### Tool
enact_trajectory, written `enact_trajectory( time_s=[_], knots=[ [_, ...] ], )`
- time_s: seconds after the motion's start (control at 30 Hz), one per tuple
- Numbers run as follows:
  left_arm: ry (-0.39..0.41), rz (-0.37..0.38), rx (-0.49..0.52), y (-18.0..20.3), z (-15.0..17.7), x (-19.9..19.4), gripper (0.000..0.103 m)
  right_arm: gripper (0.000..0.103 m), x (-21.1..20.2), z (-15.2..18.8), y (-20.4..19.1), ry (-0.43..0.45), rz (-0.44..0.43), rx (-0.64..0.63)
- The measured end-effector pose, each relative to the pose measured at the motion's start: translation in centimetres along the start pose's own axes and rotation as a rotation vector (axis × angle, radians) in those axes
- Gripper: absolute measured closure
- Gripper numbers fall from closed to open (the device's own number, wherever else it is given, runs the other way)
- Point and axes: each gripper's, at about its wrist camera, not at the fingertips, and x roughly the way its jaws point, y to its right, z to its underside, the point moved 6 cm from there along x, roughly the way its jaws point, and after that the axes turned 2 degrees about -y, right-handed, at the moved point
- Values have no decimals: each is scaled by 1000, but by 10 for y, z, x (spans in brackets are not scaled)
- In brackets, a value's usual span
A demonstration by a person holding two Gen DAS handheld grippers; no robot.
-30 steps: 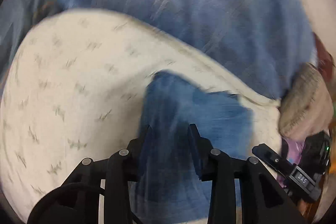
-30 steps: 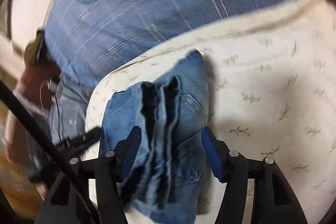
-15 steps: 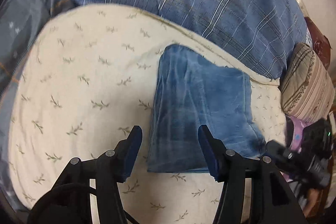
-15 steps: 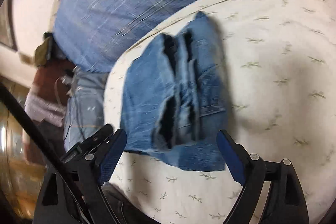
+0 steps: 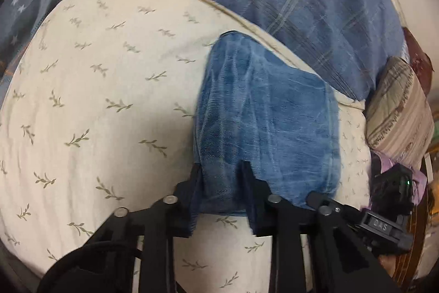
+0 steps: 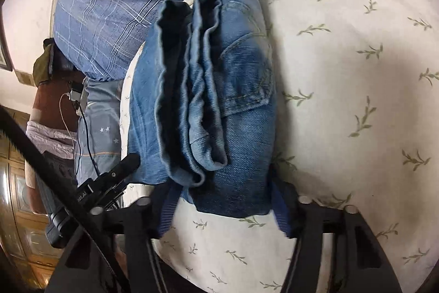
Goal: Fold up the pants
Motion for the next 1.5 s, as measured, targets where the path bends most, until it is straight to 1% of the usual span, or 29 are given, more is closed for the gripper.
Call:
enact_trajectory(
  time_s=[0.07, 0.13, 0.2, 0.23, 0.27, 0.3, 0.33, 0.4, 0.43, 0.47, 0.5, 0.57, 0.67, 0.7, 0.73, 0.77, 0.83, 0.87, 0.93, 0.97, 1.03, 1.07, 1.1, 1.13, 1.17, 1.2, 1.3, 1.4, 1.5],
  knots=[
    [50, 31, 46, 12, 2, -13, 87, 69, -5, 1, -5, 15, -10, -17],
    [100, 65, 87, 23, 4, -27, 87, 72, -24, -1, -20, 86, -3, -80],
    [76, 36, 102, 22, 7, -22, 83, 72, -37, -2, -31, 142, 14, -142],
    [50, 17, 88, 16, 9, -17, 82, 66, -39, -1, -35, 154, 38, -179],
    [13, -10, 66, 9, 12, -9, 77, 54, -36, -2, -36, 145, 65, -194],
    [-7, -30, 52, 4, 14, -7, 70, 49, -31, 0, -34, 121, 97, -193],
    [-3, -30, 46, 3, 16, -9, 68, 44, -25, 5, -28, 92, 153, -184],
    [65, -52, 65, 3, 21, -28, 63, 40, -32, 15, -26, 120, 185, -184],
    [94, -73, 80, 4, 24, -36, 59, 32, -37, 19, -26, 131, 177, -187],
    [134, -107, 101, 4, 30, -45, 50, 25, -46, 25, -28, 151, 157, -191],
    [150, -133, 110, 3, 37, -50, 49, 23, -52, 29, -30, 171, 150, -200],
    [148, -179, 143, 7, 54, -52, 49, 21, -61, 38, -31, 210, 182, -231],
    [97, -249, 206, 14, 78, -38, 51, 22, -50, 44, -23, 194, 292, -250],
    [78, -279, 232, 17, 81, -31, 51, 23, -45, 45, -16, 172, 342, -268],
    [68, -290, 244, 21, 80, -29, 51, 30, -42, 46, -14, 164, 372, -288],
    [63, -295, 246, 24, 79, -23, 51, 46, -33, 46, -12, 153, 424, -317],
    [68, -298, 234, 27, 73, -18, 51, 62, -21, 44, -8, 128, 516, -334],
    [75, -292, 228, 28, 71, -16, 52, 63, -19, 43, -10, 127, 525, -341],
    [67, -290, 227, 30, 68, -10, 58, 63, -23, 39, -18, 167, 490, -346],
    [61, -287, 226, 29, 66, -7, 65, 63, -26, 37, -21, 196, 477, -358],
    [61, -290, 216, 25, 63, 0, 69, 64, -29, 34, -19, 261, 491, -388],
    [66, -301, 205, 22, 60, 4, 80, 75, -27, 32, -13, 238, 519, -364],
    [66, -307, 183, 18, 57, 6, 91, 85, -22, 30, -7, 187, 513, -321],
    [68, -280, 150, 17, 55, 6, 95, 89, -20, 31, -7, 160, 416, -292],
    [73, -261, 141, 16, 54, 6, 99, 94, -20, 31, -4, 154, 412, -278],
    [88, -255, 153, 19, 53, 2, 100, 98, -20, 31, -2, 147, 427, -273],
    [134, -278, 207, 26, 54, -12, 100, 100, -32, 34, -9, 169, 469, -333],
    [73, -309, 184, 16, 58, 0, 99, 101, -33, 37, -2, 145, 477, -289],
    [61, -328, 198, 17, 59, 3, 98, 101, -26, 35, 5, 121, 479, -239]
  ],
)
